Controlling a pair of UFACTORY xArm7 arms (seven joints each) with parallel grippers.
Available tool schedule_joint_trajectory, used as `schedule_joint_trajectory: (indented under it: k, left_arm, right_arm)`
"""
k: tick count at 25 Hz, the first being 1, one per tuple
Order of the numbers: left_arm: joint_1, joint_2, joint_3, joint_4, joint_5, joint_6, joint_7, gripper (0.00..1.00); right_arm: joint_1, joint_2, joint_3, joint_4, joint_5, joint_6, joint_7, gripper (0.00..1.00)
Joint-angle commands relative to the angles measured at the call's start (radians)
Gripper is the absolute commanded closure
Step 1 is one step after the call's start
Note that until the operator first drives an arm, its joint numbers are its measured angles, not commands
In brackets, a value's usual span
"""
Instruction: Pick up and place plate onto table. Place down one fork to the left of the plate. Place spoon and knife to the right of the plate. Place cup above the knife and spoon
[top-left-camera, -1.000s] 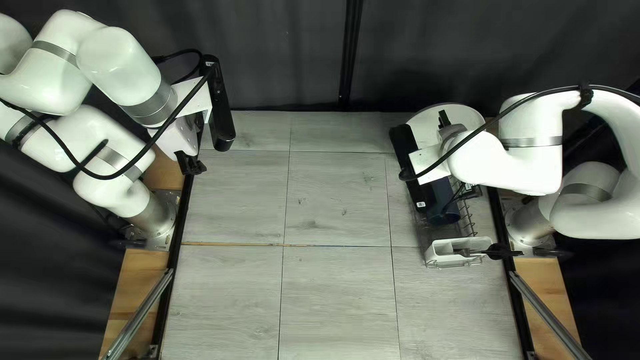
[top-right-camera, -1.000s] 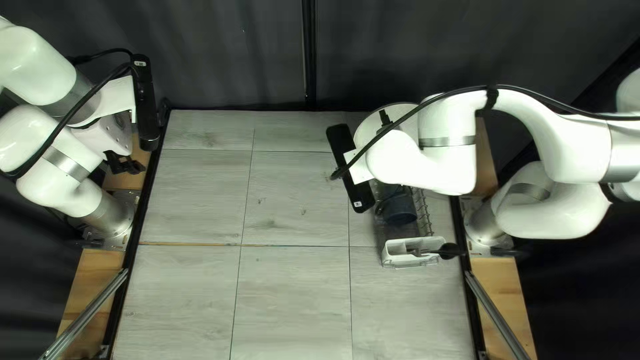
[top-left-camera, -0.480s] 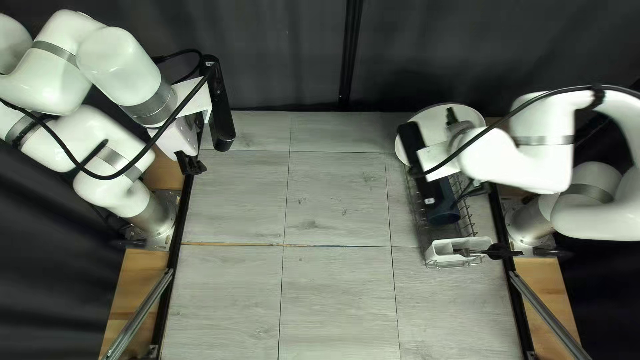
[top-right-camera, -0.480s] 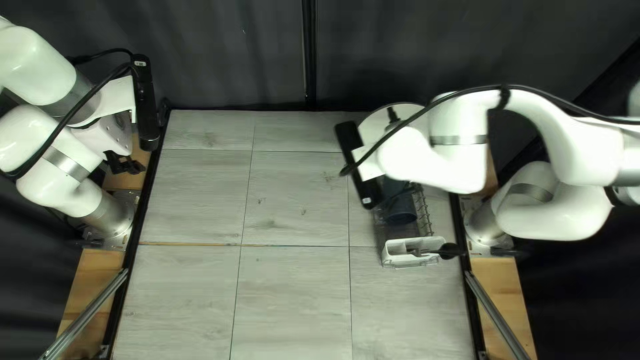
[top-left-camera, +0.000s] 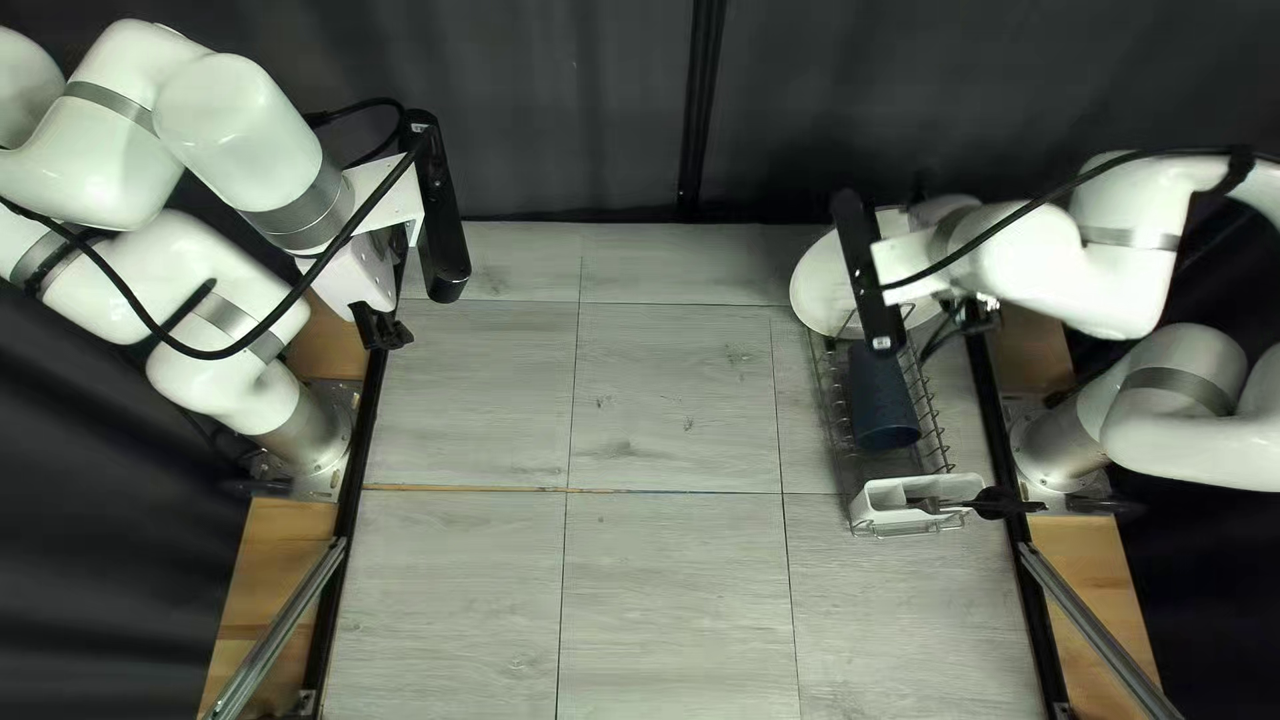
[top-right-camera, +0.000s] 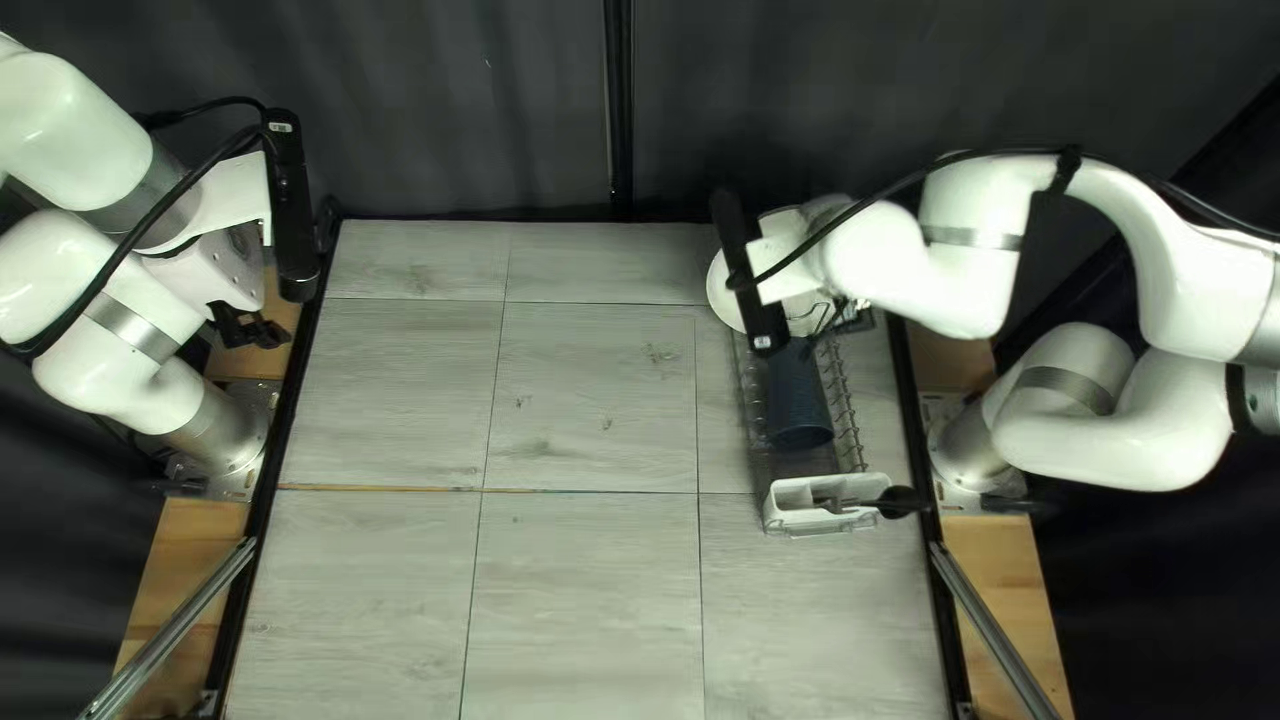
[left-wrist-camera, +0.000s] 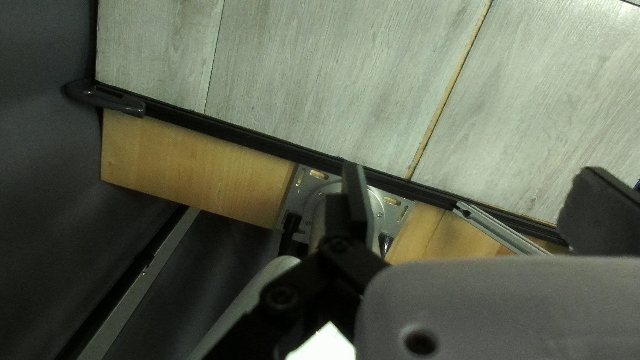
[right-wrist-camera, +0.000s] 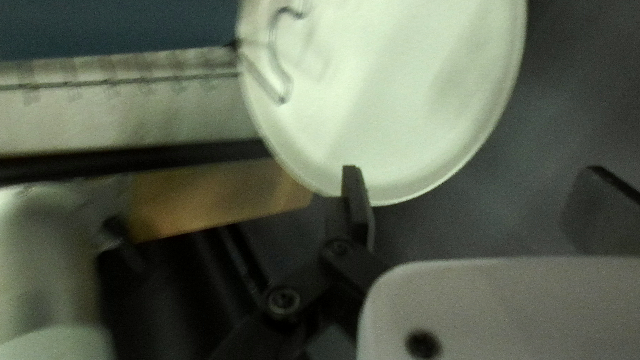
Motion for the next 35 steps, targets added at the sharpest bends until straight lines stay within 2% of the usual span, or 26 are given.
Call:
schedule_joint_trajectory:
  k: [1, 4, 12, 17, 19, 20, 21, 28, 33, 35]
  left_arm:
    - [0.000, 0.000, 0.000, 0.000, 0.000, 0.000, 0.000, 0.00]
    - [0.000, 0.000, 0.000, 0.000, 0.000, 0.000, 0.000, 0.00]
    - [0.000, 0.000, 0.000, 0.000, 0.000, 0.000, 0.000, 0.00]
    - [0.000, 0.000, 0.000, 0.000, 0.000, 0.000, 0.000, 0.00]
    - [0.000, 0.000, 0.000, 0.000, 0.000, 0.000, 0.000, 0.00]
    - [0.000, 0.000, 0.000, 0.000, 0.000, 0.000, 0.000, 0.00]
    - [0.000, 0.000, 0.000, 0.000, 0.000, 0.000, 0.000, 0.00]
    - [0.000, 0.000, 0.000, 0.000, 0.000, 0.000, 0.000, 0.00]
    - [0.000, 0.000, 0.000, 0.000, 0.000, 0.000, 0.000, 0.00]
    - [0.000, 0.000, 0.000, 0.000, 0.000, 0.000, 0.000, 0.00]
  right_arm:
    - [0.005, -0.006, 0.015, -0.022, -0.013, -0.008, 0.006, 0.00]
    - [-0.009, 0.006, 0.037, -0.071, -0.063, -0.068, 0.044, 0.00]
    - [-0.088, 0.081, 0.037, -0.110, -0.185, -0.231, 0.118, 0.00]
    - [-0.123, 0.106, 0.021, -0.126, -0.237, -0.292, 0.131, 0.00]
    - [-0.131, 0.107, 0.018, -0.132, -0.246, -0.303, 0.135, 0.16]
    - [-0.131, 0.107, 0.018, -0.133, -0.247, -0.304, 0.136, 0.95]
    - [-0.131, 0.097, 0.014, -0.141, -0.250, -0.308, 0.136, 1.00]
    - [-0.151, 0.092, 0.006, -0.134, -0.265, -0.315, 0.147, 1.00]
    - [-0.147, 0.067, 0.001, -0.065, -0.247, -0.251, 0.105, 1.00]
    - [-0.152, 0.063, -0.008, -0.007, -0.237, -0.207, 0.073, 1.00]
